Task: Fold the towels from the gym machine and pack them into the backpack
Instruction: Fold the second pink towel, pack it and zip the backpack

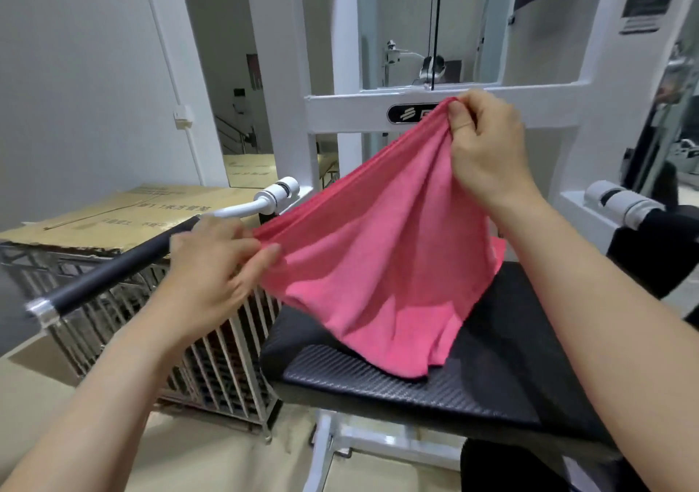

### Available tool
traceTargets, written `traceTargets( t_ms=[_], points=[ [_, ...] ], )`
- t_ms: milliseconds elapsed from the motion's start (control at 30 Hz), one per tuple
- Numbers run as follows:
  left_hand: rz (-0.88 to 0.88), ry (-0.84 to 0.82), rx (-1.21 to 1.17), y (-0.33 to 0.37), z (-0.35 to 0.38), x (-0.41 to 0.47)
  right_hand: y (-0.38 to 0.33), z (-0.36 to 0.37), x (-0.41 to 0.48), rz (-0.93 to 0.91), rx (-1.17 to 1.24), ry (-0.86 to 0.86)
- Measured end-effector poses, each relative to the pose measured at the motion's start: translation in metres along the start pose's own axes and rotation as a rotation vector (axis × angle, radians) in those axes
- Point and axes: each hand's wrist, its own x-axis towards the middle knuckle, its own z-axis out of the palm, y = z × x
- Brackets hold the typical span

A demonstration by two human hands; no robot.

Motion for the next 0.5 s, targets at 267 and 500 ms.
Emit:
traceTargets(
  t_ms=[267,500],
  points=[
    [0.059,0.444,-0.5,0.001,-0.078,-0.013,-0.06,-0.085,-0.019,0.286,0.412,-0.113],
    [-0.208,0.218,-0.85,0.01,-0.057,0.03,-0.03,-0.09,-0.025,0.523,0.304,-0.237]
  ],
)
